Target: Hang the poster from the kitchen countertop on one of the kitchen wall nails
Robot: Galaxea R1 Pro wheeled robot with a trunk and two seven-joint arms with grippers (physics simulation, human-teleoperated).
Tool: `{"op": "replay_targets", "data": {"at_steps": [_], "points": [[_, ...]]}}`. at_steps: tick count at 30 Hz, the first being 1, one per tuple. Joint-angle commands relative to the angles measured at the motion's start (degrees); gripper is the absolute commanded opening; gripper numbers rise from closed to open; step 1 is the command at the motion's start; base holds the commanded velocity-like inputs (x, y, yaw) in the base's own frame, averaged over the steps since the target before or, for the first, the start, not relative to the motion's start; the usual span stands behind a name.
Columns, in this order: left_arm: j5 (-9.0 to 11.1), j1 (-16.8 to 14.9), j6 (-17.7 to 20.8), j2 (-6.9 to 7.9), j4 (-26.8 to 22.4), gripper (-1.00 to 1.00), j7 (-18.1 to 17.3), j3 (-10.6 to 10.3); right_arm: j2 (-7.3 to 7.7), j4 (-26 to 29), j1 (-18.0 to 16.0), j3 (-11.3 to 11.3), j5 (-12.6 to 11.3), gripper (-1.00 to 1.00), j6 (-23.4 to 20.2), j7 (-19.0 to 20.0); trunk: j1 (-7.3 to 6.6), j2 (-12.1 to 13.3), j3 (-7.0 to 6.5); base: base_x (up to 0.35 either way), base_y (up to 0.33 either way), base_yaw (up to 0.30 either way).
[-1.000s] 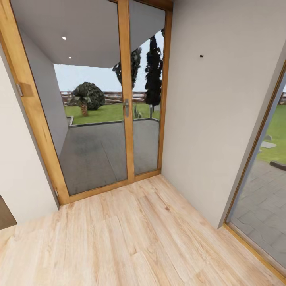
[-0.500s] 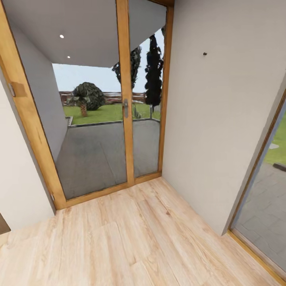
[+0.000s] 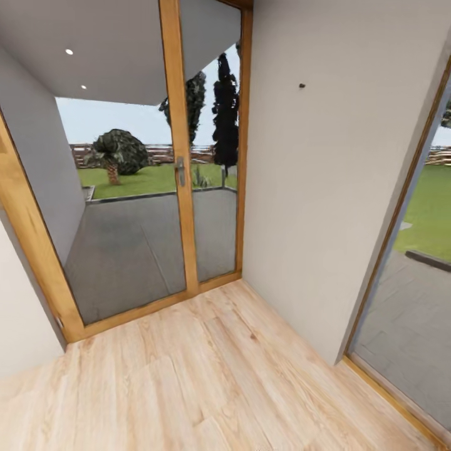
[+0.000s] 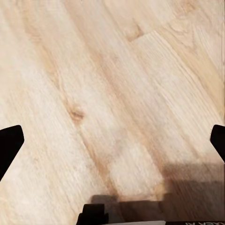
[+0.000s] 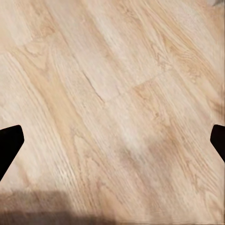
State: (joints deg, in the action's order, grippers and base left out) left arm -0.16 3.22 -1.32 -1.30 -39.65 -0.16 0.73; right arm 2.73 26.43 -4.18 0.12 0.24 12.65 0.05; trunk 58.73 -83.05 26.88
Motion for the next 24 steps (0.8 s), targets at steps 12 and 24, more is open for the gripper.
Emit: {"op": "replay_targets", "data": {"at_steps": [12, 24], "points": [[0.07, 0.03, -0.18, -0.02, 2.71, 1.00, -0.10, 0.10, 0.41, -0.06, -0.04, -0.09, 0.04, 1.00, 0.27, -0.10, 0.00, -0.03, 0.05, -0.240, 0.000, -0.133], [0.07, 0.03, -0.18, 0.06, 2.74, 1.00, -0.11, 0.14, 0.42, -0.06, -0.04, -0.08, -0.34, 1.00, 0.21, -0.06, 0.00, -0.03, 0.05, -0.328, 0.061, -0.069]]}}
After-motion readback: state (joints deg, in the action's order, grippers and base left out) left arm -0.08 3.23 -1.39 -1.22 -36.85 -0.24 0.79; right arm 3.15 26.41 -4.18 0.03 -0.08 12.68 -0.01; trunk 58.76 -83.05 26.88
